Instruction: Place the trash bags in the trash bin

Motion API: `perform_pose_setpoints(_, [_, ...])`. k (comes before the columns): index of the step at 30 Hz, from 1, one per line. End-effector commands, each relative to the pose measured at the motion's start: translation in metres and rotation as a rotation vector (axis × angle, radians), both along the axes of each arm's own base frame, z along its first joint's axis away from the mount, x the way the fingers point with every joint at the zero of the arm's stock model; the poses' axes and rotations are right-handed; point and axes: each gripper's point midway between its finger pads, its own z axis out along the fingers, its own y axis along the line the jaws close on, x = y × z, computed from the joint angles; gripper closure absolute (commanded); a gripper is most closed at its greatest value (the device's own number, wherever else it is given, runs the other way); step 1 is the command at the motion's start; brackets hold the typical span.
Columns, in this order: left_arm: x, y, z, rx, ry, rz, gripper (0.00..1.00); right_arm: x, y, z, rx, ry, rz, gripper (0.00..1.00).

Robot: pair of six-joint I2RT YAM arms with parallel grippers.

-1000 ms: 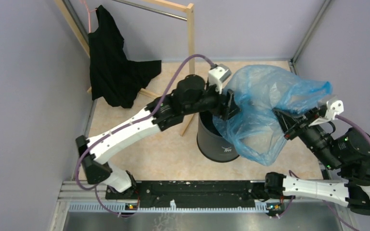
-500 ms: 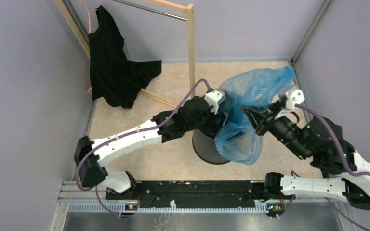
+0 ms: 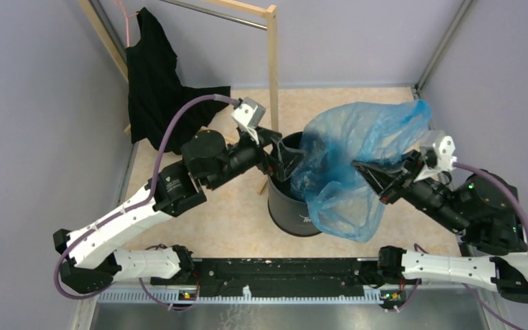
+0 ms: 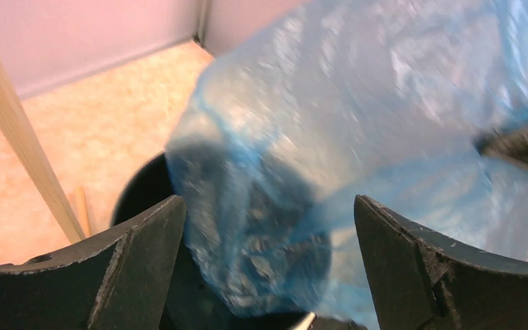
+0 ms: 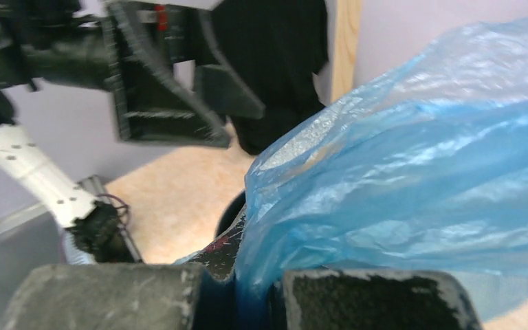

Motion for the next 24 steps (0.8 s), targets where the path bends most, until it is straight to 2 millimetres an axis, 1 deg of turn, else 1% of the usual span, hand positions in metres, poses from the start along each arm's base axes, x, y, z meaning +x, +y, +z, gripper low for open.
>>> perform_pose_setpoints(1, [0.029,-0.005,0.034,-0.025,-0.071,0.082,0.02,-0.031,0.014,0.010,0.047,-0.008,0.197,1.00])
perform_pose_setpoints(3, [0.038,-0.016,0.044,-0.042,-0.088,0.081,0.02,-0.035,0.020,0.004,0.026,0.005,0.227,1.00])
perform_pose_setpoints(5, [0.049,-0.029,0.046,-0.039,-0.104,0.075,0.01,-0.035,0.026,-0.001,0.007,0.021,0.238,1.00])
perform_pose_setpoints(8, [0.068,-0.052,0.040,-0.025,-0.085,0.040,0.01,-0.036,0.031,-0.003,0.006,0.034,0.248,1.00])
perform_pose_setpoints(10, [0.083,-0.062,0.033,-0.021,-0.066,0.020,0.01,-0.037,0.034,-0.004,0.013,0.037,0.256,1.00])
perform_pose_setpoints(12, [0.093,-0.074,0.023,-0.028,-0.049,-0.038,0.01,-0.036,0.035,-0.005,0.014,0.043,0.256,1.00])
perform_pose_setpoints(14, [0.095,-0.087,0.016,-0.041,-0.055,-0.124,0.01,-0.036,0.036,-0.006,0.012,0.053,0.254,1.00])
perform_pose_setpoints(16, [0.093,-0.103,0.011,-0.041,-0.067,-0.208,0.01,-0.036,0.037,-0.008,0.008,0.060,0.253,1.00])
perform_pose_setpoints(17, [0.094,-0.109,0.011,-0.036,-0.070,-0.231,0.01,-0.036,0.036,-0.008,0.006,0.062,0.254,1.00])
perform_pose_setpoints(20, [0.099,-0.121,-0.003,-0.007,-0.052,-0.256,0.03,-0.036,0.036,-0.009,0.006,0.067,0.253,1.00])
perform_pose_setpoints(21, [0.099,-0.123,-0.007,-0.002,-0.048,-0.268,0.09,-0.036,0.035,-0.008,0.009,0.067,0.252,1.00])
perform_pose_setpoints(22, [0.099,-0.125,-0.010,0.002,-0.043,-0.272,0.17,-0.036,0.035,-0.009,0.008,0.068,0.251,1.00])
perform_pose_setpoints(23, [0.099,-0.124,-0.012,0.003,-0.042,-0.268,0.28,-0.036,0.035,-0.009,0.006,0.069,0.249,1.00])
perform_pose_setpoints(24, [0.101,-0.121,-0.014,0.006,-0.040,-0.247,0.42,-0.035,0.035,-0.010,0.004,0.070,0.247,1.00])
